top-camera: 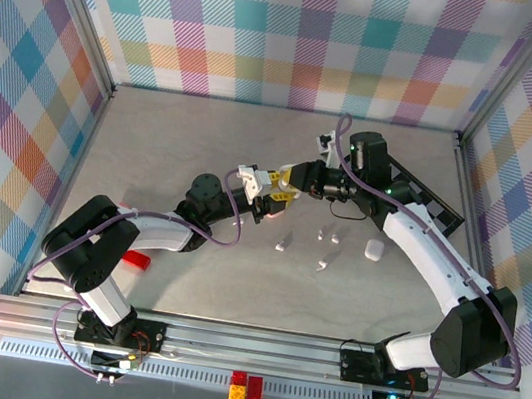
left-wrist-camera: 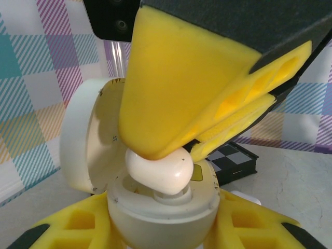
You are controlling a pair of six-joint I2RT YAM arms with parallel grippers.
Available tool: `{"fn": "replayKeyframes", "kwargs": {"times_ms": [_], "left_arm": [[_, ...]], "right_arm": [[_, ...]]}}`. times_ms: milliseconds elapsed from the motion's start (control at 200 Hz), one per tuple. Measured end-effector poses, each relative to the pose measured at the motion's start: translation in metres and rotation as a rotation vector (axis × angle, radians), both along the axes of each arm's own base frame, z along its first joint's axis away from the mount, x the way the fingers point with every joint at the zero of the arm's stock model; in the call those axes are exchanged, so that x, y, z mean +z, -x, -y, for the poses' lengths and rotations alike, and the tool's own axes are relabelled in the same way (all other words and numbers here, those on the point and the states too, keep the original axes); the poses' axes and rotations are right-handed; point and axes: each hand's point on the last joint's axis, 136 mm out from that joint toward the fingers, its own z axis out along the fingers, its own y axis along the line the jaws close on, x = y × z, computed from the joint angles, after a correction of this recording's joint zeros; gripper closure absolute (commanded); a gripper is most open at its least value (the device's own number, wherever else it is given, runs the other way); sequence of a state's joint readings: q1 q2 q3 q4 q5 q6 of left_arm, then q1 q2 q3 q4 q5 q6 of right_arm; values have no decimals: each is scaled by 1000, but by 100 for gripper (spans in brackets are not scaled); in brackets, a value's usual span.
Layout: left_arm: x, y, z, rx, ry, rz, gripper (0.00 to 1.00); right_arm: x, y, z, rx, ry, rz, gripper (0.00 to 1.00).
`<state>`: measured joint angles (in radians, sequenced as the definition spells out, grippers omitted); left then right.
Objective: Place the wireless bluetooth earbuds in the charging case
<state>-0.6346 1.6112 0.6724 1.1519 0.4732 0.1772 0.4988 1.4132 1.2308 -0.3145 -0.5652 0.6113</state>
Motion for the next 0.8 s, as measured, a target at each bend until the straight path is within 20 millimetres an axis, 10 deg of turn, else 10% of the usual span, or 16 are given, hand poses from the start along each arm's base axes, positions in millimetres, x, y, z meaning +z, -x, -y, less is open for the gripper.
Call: {"fn": "replayKeyframes", "kwargs": {"times_ms": [800], "left_arm": [[5, -3, -2, 21, 15, 14, 66]], "right_arm": [[19, 7, 14, -37, 29, 118, 46]]}}
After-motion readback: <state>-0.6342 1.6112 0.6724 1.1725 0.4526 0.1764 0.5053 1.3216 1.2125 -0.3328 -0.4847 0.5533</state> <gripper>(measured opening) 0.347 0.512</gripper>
